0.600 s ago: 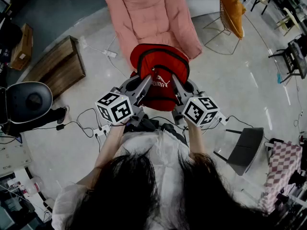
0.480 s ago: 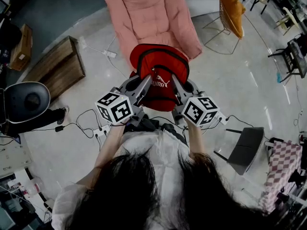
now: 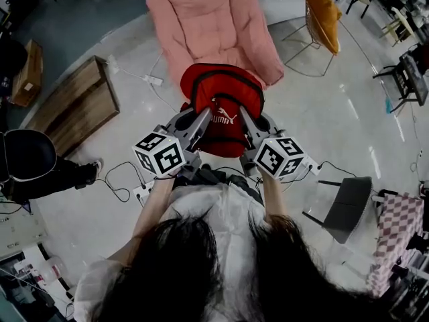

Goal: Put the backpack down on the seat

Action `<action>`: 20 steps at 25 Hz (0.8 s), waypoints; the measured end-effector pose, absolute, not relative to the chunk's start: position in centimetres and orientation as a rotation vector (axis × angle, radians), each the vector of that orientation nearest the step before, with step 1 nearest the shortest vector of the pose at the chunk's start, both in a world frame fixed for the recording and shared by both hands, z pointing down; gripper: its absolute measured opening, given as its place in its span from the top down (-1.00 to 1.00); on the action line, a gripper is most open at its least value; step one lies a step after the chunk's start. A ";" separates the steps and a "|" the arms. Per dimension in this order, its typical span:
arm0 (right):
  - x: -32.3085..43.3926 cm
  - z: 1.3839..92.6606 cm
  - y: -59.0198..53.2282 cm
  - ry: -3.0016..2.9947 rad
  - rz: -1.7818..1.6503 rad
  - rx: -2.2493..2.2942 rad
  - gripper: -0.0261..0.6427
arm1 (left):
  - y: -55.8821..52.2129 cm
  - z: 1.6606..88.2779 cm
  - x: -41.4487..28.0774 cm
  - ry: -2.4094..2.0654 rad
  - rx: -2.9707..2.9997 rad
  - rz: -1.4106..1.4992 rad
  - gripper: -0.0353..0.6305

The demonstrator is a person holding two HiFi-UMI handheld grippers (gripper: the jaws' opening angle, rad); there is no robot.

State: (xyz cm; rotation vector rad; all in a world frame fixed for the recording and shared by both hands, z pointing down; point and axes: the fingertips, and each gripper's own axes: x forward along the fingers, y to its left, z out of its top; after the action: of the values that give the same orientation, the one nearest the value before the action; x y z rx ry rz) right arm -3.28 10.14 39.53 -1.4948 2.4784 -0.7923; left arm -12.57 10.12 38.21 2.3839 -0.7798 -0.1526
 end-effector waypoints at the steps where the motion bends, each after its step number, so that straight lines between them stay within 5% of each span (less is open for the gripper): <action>1: -3.5 39.5 10.0 2.475 -0.789 -1.500 0.79 | 10.0 38.1 -12.8 -0.775 2.387 -0.151 0.80; 20: -5.8 40.7 8.7 2.435 -0.831 -1.586 0.79 | 8.5 39.1 -15.2 -0.695 2.384 -0.114 0.80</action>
State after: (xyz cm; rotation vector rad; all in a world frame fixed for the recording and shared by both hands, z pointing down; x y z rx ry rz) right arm -5.82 8.73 40.66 -1.5861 2.4354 -0.8313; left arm -15.18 8.54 39.15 2.3843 -0.6951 -0.1143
